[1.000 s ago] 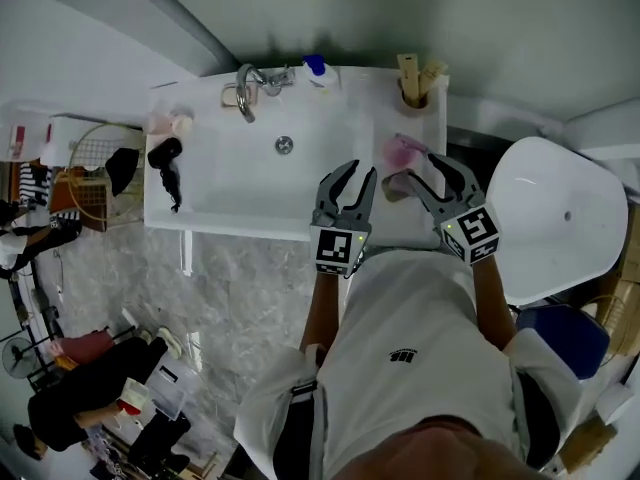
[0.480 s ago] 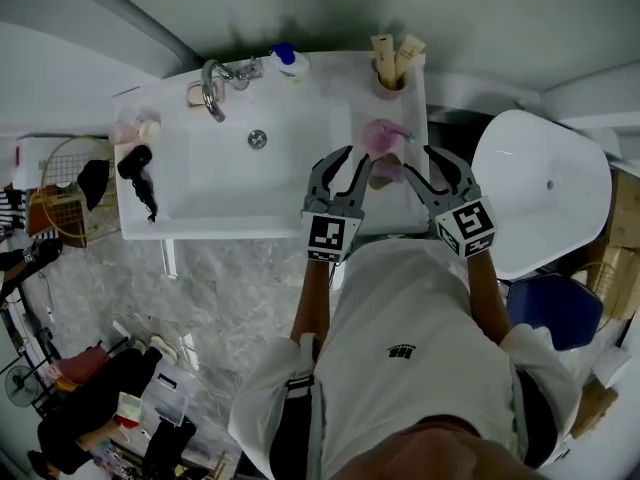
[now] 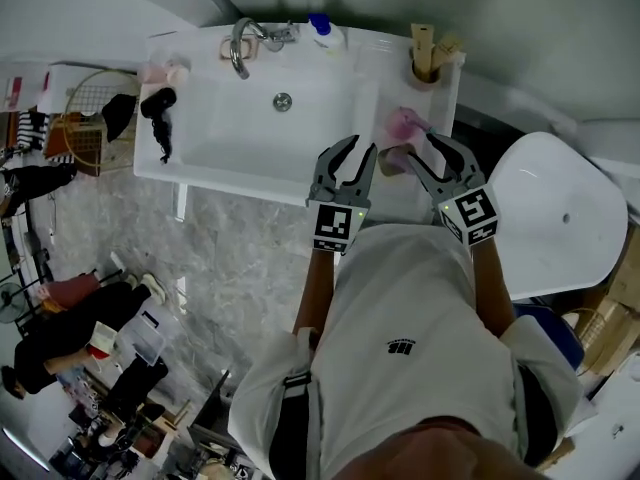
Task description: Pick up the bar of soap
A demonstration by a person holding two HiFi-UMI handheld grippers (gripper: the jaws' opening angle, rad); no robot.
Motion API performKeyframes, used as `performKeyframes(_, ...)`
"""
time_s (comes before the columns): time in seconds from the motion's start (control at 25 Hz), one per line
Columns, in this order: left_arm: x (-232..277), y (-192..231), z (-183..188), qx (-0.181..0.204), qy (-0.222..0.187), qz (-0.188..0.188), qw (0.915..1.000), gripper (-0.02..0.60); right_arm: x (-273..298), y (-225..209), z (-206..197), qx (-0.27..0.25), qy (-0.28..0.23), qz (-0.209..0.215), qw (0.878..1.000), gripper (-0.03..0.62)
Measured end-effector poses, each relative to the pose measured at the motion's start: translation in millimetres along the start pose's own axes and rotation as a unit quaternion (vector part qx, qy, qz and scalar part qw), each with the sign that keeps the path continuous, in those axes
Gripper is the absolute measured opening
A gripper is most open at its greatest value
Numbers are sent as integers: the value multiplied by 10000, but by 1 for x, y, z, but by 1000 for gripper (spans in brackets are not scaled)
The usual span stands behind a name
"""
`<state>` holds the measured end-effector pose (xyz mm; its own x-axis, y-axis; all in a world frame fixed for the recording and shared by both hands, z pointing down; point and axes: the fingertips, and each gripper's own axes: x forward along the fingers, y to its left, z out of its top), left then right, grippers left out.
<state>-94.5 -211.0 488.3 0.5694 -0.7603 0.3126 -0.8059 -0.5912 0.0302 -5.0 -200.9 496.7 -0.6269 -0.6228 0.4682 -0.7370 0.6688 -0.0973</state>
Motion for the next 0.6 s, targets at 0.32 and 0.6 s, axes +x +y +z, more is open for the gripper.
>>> performKeyframes(0.32, -4, -4, -14, -183, 146, 238, 9994, 112, 9, 6, -9, -72, 125, 419, 9990, 206)
performKeyframes(0.6, -5, -1, -28, -226, 279, 250, 9990, 112, 19, 21, -22, -85, 333, 656, 9973, 202)
